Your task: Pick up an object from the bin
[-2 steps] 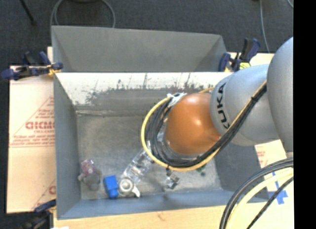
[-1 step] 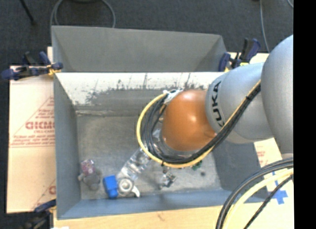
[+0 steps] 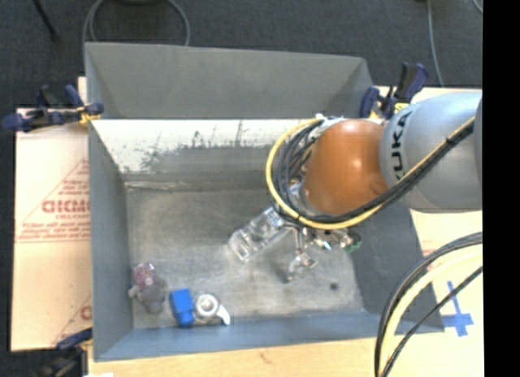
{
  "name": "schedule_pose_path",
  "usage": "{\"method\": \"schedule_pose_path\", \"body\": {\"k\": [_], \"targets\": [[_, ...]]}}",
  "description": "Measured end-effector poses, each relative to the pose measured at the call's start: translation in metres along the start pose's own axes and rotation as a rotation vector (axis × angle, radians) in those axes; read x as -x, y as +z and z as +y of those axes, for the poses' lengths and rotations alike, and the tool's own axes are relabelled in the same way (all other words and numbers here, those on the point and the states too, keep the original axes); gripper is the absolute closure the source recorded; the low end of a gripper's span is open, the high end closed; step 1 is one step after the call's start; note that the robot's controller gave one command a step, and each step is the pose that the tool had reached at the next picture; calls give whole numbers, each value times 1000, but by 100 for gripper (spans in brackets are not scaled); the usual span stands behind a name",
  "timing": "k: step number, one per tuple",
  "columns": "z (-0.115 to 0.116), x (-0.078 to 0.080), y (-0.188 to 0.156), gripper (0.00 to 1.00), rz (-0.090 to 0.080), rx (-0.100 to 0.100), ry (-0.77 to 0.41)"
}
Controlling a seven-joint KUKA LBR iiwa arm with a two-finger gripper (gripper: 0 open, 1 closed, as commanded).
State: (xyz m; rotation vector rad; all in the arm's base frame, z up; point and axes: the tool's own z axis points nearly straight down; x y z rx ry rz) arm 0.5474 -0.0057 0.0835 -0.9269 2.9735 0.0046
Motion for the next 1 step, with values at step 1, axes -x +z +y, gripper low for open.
{"method": "schedule_pose_path", "body": {"k": [1], "targets": [[-3, 41, 5, 0, 15, -4, 166]]}}
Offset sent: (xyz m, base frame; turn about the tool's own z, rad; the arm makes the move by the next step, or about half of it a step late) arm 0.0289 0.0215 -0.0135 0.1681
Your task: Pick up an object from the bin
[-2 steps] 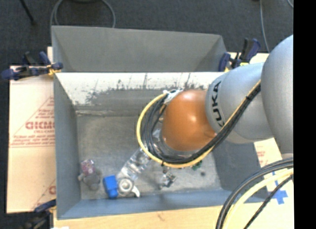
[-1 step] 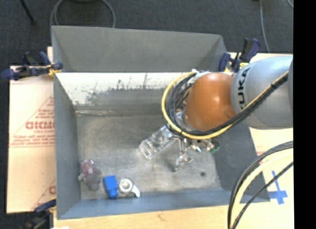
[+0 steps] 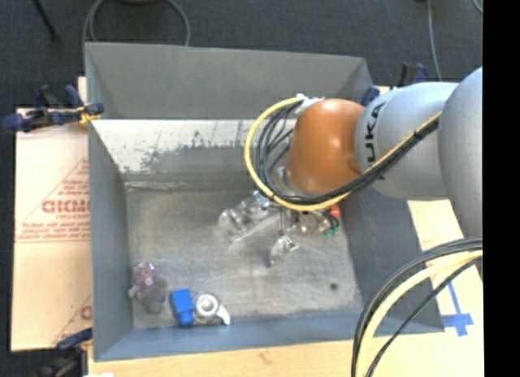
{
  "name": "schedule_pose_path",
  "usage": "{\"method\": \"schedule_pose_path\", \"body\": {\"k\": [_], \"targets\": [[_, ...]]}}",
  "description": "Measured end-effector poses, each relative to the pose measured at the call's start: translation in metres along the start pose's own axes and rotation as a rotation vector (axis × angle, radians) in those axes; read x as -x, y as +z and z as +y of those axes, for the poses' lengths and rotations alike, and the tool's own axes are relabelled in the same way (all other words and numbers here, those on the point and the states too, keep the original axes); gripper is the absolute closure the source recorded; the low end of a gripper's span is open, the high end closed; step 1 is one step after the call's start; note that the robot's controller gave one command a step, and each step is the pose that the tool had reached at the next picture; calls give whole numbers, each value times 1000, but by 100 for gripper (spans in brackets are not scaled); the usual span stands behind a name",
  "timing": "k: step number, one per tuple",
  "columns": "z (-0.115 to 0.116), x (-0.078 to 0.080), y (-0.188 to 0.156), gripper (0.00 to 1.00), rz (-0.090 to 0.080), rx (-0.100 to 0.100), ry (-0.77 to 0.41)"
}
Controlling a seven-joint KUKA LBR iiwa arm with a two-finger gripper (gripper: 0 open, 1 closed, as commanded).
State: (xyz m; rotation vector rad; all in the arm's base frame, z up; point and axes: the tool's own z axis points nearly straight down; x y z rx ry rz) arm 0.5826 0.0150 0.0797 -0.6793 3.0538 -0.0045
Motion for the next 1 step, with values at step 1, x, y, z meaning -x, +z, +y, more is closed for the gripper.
{"method": "schedule_pose_path", "body": {"k": [1], "targets": [[-1, 1, -3, 100, -3, -2, 0]]}}
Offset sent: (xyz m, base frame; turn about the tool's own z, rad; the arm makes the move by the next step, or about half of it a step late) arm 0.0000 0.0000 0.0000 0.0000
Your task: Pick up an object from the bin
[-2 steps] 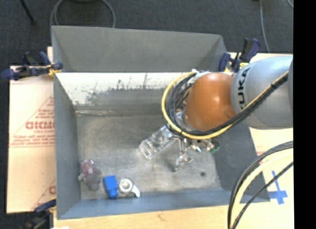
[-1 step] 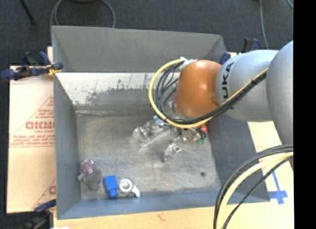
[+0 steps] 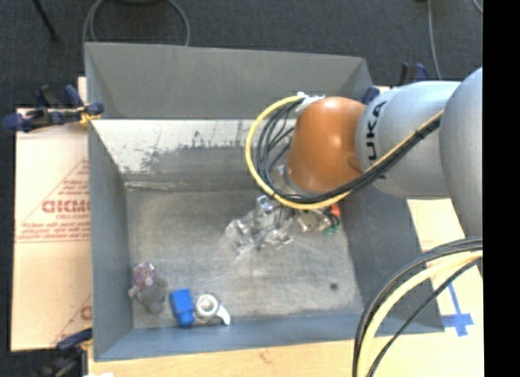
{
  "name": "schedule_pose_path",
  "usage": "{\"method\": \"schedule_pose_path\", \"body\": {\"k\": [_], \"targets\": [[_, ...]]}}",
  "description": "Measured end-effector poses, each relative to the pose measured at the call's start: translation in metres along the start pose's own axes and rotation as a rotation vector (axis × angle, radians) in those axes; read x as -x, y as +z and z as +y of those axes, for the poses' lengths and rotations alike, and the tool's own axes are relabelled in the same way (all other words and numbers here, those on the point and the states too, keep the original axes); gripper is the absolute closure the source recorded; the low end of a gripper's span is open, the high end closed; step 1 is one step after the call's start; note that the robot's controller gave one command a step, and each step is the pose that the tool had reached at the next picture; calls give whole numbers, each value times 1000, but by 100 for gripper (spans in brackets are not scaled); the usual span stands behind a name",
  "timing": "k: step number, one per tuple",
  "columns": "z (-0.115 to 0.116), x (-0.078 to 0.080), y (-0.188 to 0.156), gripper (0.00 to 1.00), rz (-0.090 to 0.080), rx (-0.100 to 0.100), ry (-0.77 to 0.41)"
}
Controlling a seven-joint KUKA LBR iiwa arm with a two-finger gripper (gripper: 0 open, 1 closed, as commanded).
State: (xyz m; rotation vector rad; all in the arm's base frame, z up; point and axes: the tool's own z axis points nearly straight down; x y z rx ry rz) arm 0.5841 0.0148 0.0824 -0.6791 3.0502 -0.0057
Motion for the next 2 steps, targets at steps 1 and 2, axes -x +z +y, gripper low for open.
{"method": "schedule_pose_path", "body": {"k": [1, 2], "targets": [[-6, -1, -83, 100, 9, 3, 0], [-6, -13, -159, 100, 9, 3, 1]]}}
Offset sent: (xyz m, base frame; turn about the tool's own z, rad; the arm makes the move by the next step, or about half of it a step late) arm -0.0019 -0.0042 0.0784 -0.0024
